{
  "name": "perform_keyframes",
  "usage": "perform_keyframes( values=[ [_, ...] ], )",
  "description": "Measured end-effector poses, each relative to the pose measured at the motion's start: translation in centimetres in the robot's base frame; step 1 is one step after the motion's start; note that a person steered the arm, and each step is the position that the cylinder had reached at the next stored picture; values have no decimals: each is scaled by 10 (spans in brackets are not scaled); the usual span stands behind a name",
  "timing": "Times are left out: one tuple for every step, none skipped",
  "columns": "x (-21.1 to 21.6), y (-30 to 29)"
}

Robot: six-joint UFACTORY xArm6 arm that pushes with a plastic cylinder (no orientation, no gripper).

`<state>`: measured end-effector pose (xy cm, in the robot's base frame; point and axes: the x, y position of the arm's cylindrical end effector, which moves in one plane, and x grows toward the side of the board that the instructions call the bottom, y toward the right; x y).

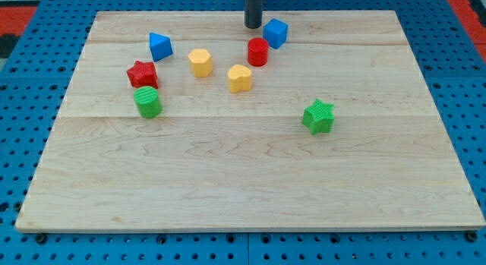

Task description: Place the red circle diagonal bottom right to the heart

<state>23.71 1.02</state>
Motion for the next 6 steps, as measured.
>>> perform_keyframes(
  values=[
    [38,4],
    [50,2],
    [50,-8],
    [74,22],
    [103,35],
    [105,49]
  ],
)
